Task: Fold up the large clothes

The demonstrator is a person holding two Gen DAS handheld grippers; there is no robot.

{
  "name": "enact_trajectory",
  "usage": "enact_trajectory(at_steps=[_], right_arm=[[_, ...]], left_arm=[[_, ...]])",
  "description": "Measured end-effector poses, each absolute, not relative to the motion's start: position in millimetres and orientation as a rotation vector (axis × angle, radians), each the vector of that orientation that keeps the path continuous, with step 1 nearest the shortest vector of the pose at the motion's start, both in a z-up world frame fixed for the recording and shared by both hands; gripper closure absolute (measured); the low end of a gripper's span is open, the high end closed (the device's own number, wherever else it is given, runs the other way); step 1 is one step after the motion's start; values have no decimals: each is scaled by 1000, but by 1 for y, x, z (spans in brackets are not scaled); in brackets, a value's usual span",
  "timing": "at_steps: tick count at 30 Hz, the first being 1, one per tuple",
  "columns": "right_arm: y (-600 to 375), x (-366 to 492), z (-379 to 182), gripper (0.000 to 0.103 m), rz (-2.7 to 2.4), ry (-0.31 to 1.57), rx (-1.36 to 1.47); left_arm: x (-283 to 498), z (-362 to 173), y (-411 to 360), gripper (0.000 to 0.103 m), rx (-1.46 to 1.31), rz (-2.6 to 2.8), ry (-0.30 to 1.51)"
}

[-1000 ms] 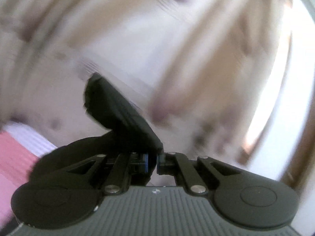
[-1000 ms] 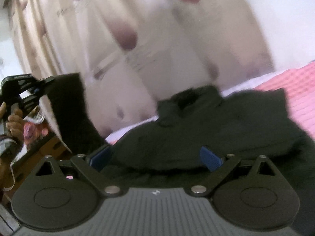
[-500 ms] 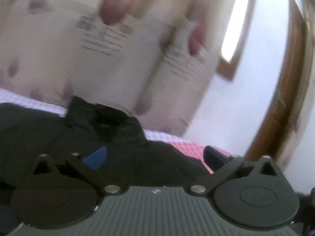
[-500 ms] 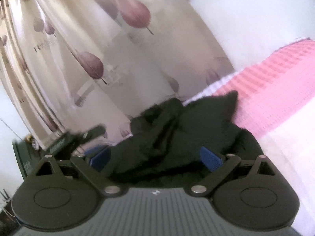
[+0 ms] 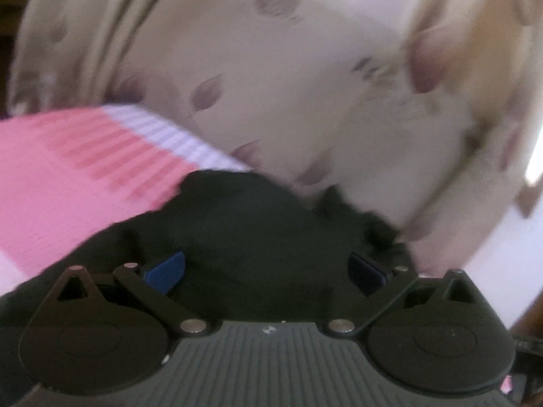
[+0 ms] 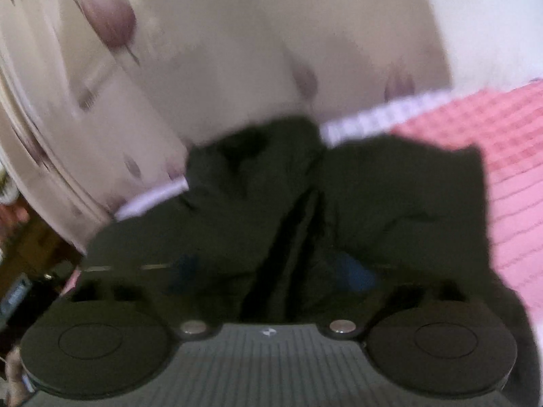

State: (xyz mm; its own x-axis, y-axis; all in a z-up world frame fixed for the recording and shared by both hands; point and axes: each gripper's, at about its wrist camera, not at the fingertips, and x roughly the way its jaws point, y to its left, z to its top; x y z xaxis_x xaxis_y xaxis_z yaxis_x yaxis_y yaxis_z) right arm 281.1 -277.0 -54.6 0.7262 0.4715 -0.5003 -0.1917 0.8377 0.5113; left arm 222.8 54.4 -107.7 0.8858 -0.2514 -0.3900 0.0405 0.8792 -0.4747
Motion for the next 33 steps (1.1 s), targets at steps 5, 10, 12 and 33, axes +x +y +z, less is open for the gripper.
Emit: enact_trajectory(at_steps=[5,10,12,33], right_arm=[[-235,288,-51,77,418,617,298],[-251,287,-57,77,370,613,279],[-263,289,-52,72,367,618,323],[35,459,57,26,933,661,-184]], left_arm=[[231,-125,83,11,-595,-40,478],[219,-110,79,12,-559,-35,441],[208,-100,72,11,-535,-77,370],[238,-126,53,4,-609,-315,484]])
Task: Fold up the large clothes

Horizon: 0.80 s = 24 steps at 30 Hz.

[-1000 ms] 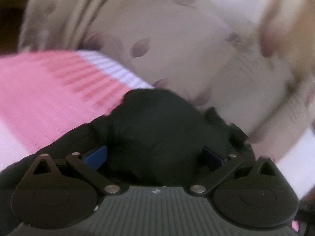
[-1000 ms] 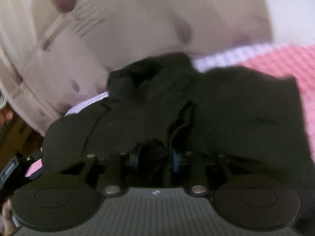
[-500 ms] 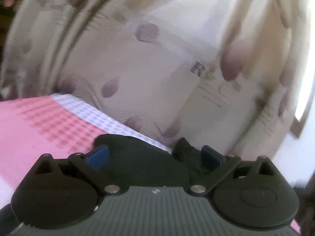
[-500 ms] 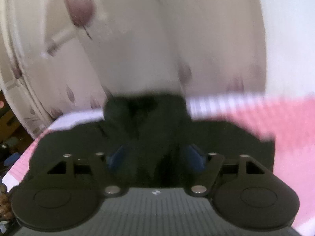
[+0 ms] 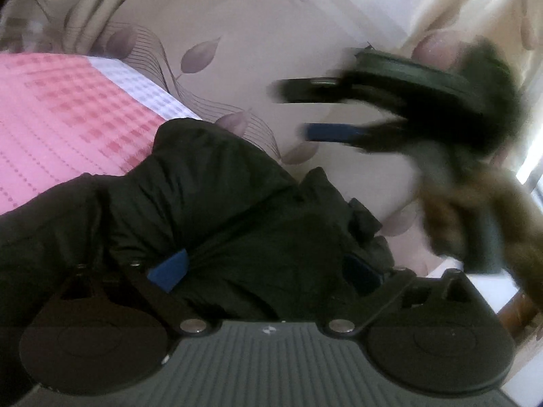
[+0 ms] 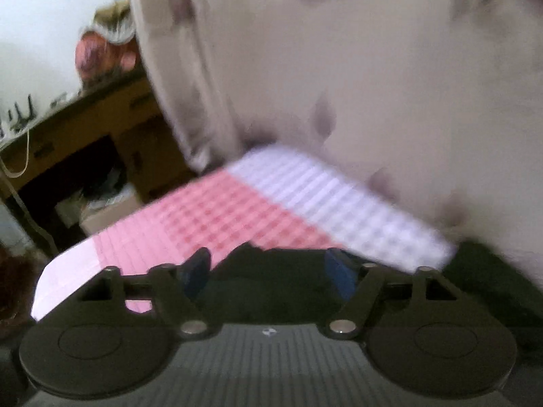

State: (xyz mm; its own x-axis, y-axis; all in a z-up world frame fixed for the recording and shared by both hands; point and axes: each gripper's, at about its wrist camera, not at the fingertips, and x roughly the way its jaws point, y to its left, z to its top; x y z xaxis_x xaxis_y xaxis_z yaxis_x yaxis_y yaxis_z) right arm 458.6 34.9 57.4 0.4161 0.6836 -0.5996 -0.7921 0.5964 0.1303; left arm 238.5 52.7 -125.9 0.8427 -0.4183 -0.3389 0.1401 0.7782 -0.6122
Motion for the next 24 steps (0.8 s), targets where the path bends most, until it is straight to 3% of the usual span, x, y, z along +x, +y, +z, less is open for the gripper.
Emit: enact_trajectory(at_steps=[5,6,7,8,10,14,19,22,24], right_arm=[[83,480,19,27,1013,783,-276],[87,476,13,35,1032,785,-290],[91,471,10,67,1045,760,-313],[95,465,8,84,1052,727,-332],[94,457,8,90,1080,656,-308],[81,468,2,93,998,524,-198],[87,486,-34,93,976,543,-211],[85,496,-32,88,1004,591,-159],[64,502,-19,77,990,605,-27]], left_arm=[[234,-129,56,4,-630,-323,479],[235,-129,55,3,-630,-324,479],[235,-129,55,3,-632,-322,479],[234,-129,55,3,-637,-319,477],[233,-131,58,3,-661,-307,462],[231,-132,61,3,-697,-284,455],[233,-131,57,2,-663,-265,476],[234,-132,57,2,-653,-257,487],[232,-132,58,2,-651,-256,488]])
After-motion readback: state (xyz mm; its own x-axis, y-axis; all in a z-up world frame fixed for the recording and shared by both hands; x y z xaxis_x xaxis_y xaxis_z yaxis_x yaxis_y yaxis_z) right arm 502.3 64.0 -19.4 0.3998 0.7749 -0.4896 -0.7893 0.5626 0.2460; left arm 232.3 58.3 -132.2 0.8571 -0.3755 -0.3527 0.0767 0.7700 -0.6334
